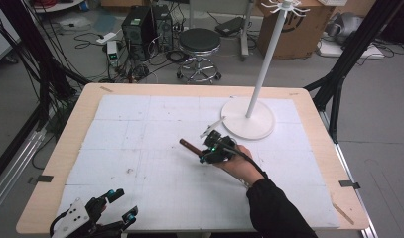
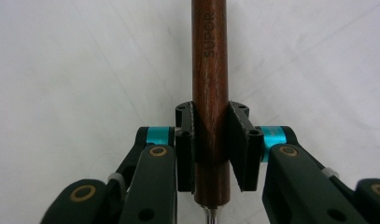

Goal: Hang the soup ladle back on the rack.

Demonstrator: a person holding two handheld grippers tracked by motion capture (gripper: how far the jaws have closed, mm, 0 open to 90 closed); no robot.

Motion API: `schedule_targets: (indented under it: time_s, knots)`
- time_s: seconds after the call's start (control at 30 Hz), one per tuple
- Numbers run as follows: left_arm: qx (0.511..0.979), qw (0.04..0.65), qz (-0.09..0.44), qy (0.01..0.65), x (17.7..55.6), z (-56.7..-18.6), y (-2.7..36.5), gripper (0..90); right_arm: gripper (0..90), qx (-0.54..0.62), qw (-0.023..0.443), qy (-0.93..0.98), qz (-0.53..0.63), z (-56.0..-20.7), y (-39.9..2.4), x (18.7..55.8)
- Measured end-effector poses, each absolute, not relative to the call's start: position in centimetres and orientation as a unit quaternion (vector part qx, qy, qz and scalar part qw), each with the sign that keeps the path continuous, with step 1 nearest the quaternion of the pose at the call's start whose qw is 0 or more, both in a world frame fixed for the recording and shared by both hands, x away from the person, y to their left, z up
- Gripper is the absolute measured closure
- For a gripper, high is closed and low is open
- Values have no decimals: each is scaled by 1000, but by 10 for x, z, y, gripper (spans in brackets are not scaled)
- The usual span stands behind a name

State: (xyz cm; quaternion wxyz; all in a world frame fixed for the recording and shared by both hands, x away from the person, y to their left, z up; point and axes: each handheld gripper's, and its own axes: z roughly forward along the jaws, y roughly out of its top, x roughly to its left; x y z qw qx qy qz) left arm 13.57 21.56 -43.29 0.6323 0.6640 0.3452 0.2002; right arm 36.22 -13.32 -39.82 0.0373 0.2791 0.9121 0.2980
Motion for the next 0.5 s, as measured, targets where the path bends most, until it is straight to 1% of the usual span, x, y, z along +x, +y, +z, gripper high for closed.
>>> schedule_targets:
  time_s: [0.03,0.17,0.3,0.33,0.5]
  knots:
    - [663,632,200,347,135,-433,216,300,745,279,37,912,298,-398,-133,362]
    - [662,631,204,349,133,-433,218,300,744,282,50,859,424,-376,-167,363]
    - [661,630,208,351,130,-432,218,300,744,282,58,807,515,-369,-195,360]
    - [659,631,209,351,130,-432,218,301,743,282,70,786,546,-366,-206,357]
    - [660,629,212,353,129,-433,220,301,744,288,84,747,594,-359,-223,355]
